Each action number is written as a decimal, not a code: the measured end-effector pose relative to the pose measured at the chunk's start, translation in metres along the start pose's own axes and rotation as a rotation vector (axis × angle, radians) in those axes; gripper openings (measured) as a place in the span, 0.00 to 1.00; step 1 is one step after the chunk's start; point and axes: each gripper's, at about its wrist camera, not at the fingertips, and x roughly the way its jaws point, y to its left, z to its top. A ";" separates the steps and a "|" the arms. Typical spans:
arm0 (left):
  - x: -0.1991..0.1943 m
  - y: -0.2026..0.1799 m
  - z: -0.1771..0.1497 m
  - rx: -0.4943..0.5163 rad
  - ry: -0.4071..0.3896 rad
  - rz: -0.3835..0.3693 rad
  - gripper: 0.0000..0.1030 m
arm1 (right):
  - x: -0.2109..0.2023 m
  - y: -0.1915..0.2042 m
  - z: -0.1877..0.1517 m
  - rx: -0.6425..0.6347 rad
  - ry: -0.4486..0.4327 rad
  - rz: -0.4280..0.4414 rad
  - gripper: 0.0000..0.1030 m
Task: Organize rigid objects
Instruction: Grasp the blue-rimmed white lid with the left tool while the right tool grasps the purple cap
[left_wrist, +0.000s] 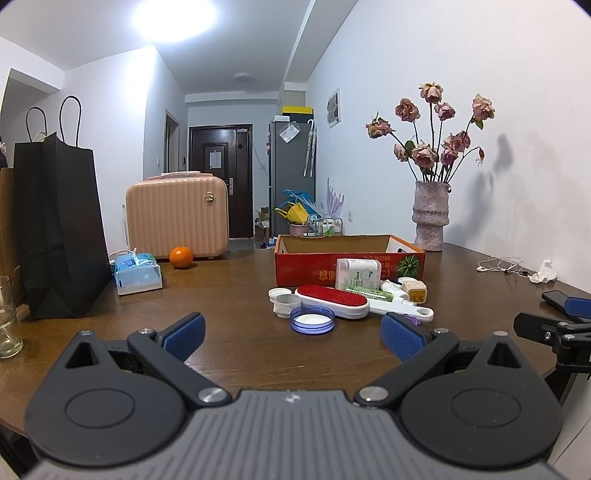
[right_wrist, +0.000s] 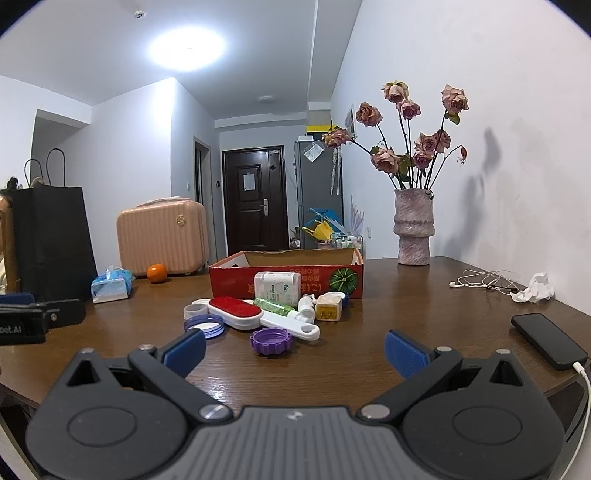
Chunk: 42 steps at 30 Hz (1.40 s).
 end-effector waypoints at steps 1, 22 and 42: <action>0.000 0.000 0.000 0.000 0.002 0.000 1.00 | 0.002 0.000 0.000 0.002 0.000 0.001 1.00; 0.179 0.003 0.013 0.020 0.249 -0.142 0.92 | 0.185 0.017 0.012 -0.112 0.303 0.179 0.79; 0.254 0.006 0.003 -0.049 0.434 -0.150 0.64 | 0.215 0.016 0.009 -0.106 0.393 0.193 0.52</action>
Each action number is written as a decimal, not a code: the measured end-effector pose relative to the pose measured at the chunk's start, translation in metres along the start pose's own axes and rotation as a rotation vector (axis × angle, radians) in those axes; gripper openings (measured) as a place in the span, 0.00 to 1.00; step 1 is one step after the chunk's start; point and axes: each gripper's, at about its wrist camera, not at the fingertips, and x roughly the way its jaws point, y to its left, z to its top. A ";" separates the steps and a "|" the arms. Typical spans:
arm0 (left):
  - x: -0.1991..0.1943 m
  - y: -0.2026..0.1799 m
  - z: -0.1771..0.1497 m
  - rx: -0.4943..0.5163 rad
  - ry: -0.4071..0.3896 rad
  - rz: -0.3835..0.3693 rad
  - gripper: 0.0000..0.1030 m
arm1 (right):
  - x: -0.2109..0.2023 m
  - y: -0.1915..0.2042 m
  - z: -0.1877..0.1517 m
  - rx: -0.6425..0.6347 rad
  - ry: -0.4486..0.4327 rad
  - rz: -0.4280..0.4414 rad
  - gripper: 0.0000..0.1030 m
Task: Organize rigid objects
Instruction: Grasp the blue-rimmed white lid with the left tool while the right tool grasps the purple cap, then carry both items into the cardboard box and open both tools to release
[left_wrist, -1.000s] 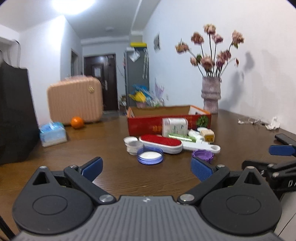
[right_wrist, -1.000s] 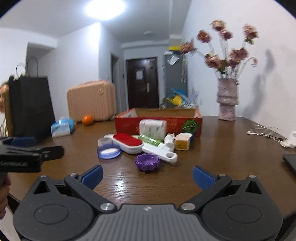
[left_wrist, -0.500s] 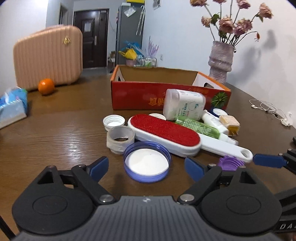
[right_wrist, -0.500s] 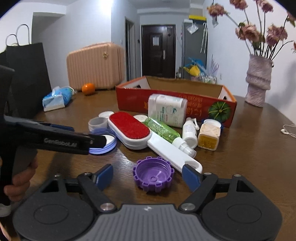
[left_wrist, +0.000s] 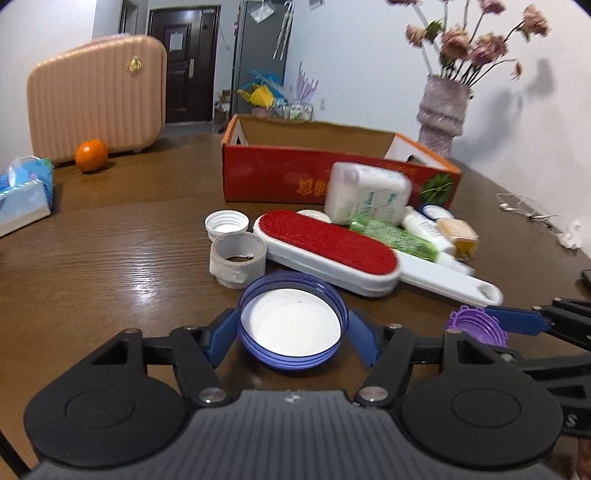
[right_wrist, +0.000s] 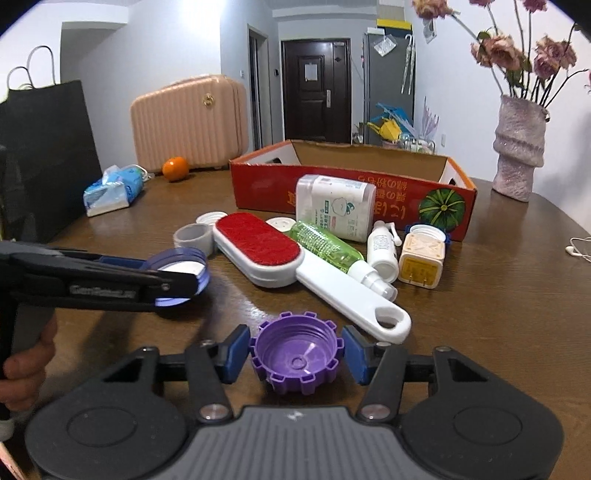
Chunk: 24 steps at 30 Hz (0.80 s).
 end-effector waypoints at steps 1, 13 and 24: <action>-0.009 -0.001 -0.003 0.002 -0.012 -0.006 0.64 | -0.007 0.001 -0.002 -0.002 -0.008 0.000 0.52; -0.082 -0.012 0.035 0.057 -0.204 -0.026 0.64 | -0.066 -0.042 0.058 0.015 -0.202 -0.028 0.52; 0.085 0.004 0.225 0.037 -0.118 0.047 0.65 | 0.129 -0.130 0.233 0.061 -0.047 -0.087 0.52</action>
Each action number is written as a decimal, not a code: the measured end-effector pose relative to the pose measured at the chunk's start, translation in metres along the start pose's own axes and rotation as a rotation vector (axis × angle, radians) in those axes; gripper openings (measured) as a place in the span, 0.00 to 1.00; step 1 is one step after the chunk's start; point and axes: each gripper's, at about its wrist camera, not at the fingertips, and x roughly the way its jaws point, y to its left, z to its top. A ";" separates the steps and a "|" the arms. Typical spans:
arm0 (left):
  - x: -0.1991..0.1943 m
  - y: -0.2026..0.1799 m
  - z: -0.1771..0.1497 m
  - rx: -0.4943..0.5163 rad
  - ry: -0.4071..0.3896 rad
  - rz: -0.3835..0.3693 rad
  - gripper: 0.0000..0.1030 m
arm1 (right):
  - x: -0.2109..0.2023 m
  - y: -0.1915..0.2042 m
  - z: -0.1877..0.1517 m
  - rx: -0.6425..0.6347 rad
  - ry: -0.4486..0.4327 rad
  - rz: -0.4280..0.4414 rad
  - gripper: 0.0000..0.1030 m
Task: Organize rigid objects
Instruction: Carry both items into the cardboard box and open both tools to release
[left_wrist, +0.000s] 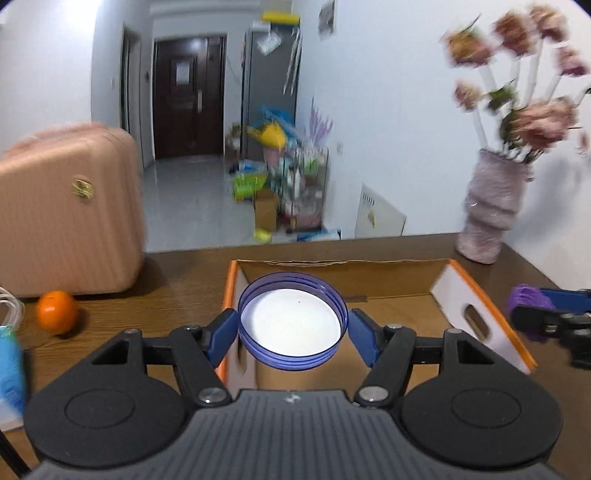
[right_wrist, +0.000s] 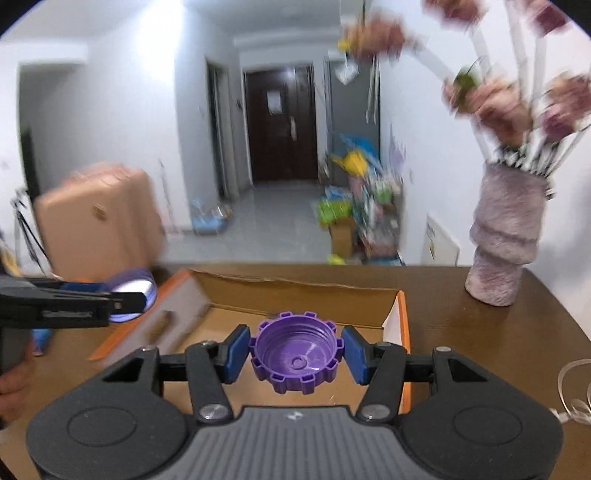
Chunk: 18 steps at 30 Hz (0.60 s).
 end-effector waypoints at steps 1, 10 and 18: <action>0.022 0.002 0.008 -0.016 0.024 0.004 0.65 | 0.026 -0.004 0.007 -0.007 0.031 -0.017 0.52; 0.169 0.001 0.035 0.097 0.192 0.093 0.67 | 0.164 -0.025 0.018 -0.077 0.230 -0.139 0.52; 0.190 0.001 0.024 0.088 0.253 0.111 0.76 | 0.168 -0.022 0.017 -0.083 0.199 -0.177 0.71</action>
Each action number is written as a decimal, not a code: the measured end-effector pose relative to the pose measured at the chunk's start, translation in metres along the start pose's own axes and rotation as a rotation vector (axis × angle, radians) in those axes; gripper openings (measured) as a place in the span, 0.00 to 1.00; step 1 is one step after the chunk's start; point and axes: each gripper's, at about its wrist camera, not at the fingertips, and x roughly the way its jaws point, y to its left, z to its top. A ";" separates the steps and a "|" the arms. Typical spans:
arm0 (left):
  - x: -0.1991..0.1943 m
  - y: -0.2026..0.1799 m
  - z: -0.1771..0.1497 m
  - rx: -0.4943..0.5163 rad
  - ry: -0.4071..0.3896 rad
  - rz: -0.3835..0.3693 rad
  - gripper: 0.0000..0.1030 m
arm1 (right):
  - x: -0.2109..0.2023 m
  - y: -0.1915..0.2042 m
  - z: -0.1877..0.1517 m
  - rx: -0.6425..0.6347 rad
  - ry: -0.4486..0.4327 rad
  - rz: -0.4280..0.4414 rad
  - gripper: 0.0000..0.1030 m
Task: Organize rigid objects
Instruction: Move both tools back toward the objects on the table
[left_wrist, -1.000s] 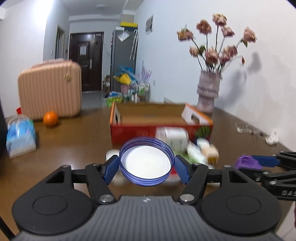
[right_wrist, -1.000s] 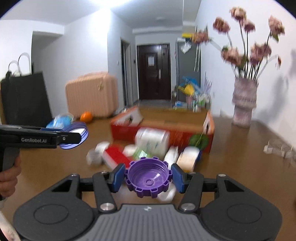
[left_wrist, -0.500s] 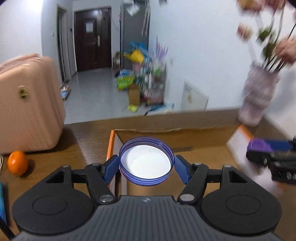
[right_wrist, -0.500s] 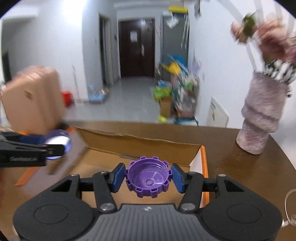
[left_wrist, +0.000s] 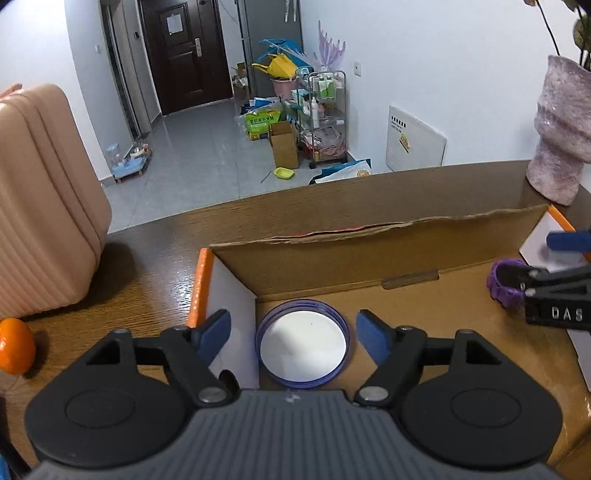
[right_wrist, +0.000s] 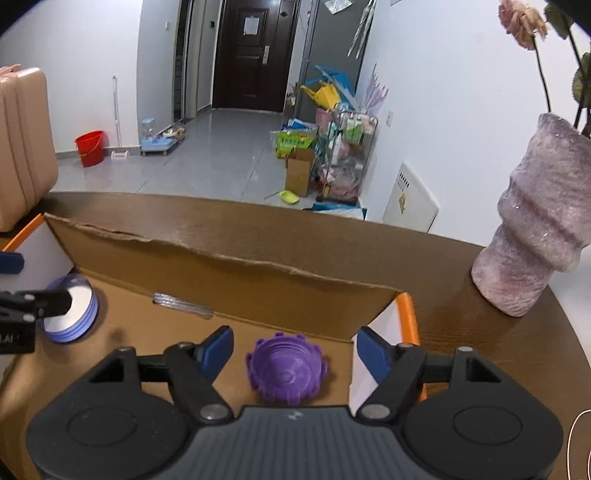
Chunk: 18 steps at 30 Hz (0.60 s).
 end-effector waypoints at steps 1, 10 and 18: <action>-0.001 -0.001 -0.002 0.005 0.002 0.000 0.77 | -0.002 -0.003 0.000 0.013 -0.007 0.006 0.71; -0.088 0.011 0.000 -0.043 -0.150 -0.032 0.83 | -0.119 -0.018 -0.003 0.051 -0.127 0.079 0.78; -0.246 0.019 -0.070 -0.070 -0.359 -0.032 0.91 | -0.274 -0.017 -0.089 0.063 -0.335 0.103 0.87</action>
